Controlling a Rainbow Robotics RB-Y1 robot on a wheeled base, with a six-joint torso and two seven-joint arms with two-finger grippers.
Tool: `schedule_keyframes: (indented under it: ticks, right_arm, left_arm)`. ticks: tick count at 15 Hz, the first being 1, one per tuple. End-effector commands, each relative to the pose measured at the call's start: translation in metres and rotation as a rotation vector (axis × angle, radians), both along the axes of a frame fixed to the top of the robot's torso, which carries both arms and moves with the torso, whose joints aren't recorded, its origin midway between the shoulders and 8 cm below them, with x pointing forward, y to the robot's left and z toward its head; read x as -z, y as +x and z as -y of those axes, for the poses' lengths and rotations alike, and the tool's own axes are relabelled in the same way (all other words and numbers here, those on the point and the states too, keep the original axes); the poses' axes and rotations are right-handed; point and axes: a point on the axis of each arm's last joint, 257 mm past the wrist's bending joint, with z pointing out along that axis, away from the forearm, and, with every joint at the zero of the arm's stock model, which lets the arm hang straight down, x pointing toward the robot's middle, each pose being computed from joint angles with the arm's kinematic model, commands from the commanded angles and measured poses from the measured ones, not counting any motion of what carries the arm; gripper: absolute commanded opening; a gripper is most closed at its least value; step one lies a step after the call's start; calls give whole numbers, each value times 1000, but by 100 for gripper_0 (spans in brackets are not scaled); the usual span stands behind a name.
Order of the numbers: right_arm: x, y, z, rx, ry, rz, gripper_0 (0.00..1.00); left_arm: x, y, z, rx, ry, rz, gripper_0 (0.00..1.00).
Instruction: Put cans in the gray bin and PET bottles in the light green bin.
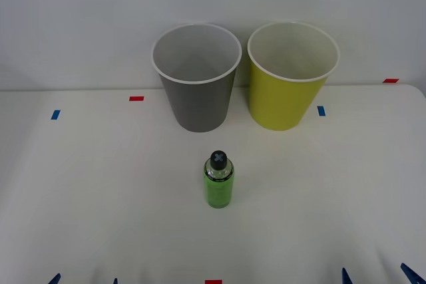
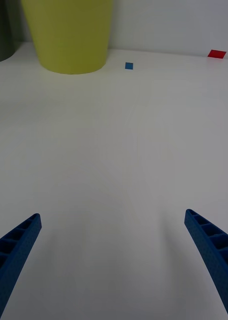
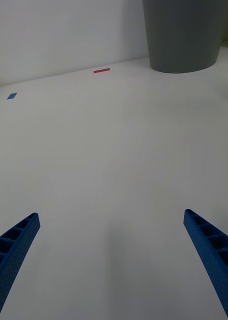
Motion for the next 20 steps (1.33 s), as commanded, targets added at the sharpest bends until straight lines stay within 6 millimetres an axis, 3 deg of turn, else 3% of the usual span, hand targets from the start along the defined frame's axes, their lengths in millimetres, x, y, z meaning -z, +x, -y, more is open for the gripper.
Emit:
schedule_keyframes:
  ticks: [1,20]
  right_arm:
    - [0,0,0,0,0,0,100]
    - [0,0,0,0,0,0,100]
  left_arm:
    - [0,0,0,0,0,0,100]
    - [0,0,0,0,0,0,100]
